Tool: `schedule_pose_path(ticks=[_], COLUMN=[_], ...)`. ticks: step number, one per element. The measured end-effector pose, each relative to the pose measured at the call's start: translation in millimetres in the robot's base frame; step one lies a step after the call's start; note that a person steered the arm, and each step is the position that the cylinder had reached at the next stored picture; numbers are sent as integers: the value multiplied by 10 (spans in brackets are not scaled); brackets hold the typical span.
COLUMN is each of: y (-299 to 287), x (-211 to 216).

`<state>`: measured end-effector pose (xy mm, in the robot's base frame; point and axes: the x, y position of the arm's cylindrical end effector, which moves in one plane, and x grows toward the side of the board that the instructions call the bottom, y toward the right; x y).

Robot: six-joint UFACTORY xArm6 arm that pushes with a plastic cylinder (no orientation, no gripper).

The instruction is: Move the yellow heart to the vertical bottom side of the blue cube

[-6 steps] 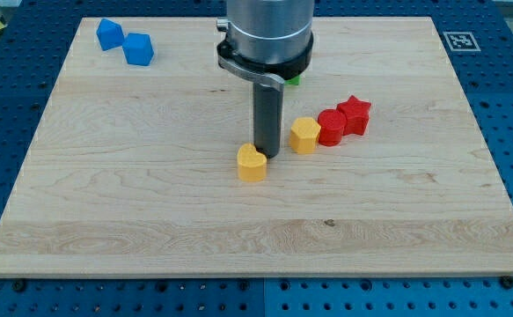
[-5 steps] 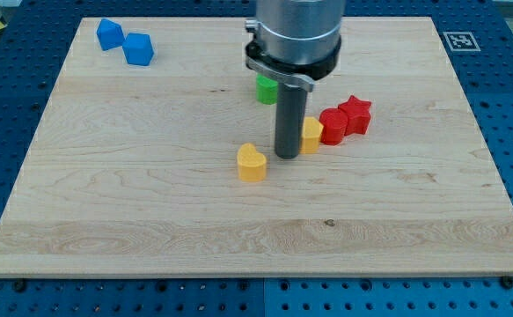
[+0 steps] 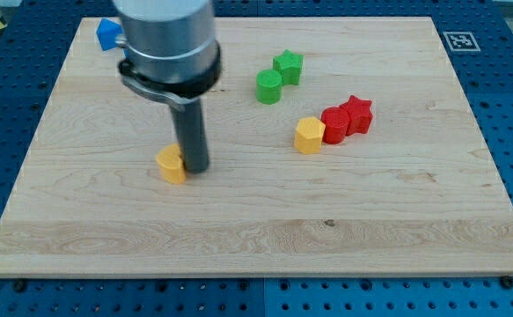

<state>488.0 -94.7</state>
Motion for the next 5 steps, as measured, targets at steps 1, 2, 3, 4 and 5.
schedule_pose_path(ticks=[1, 2, 3, 4, 5], y=[-408, -708, -759, -758, -809], x=[-21, -72, -364, -555, -689])
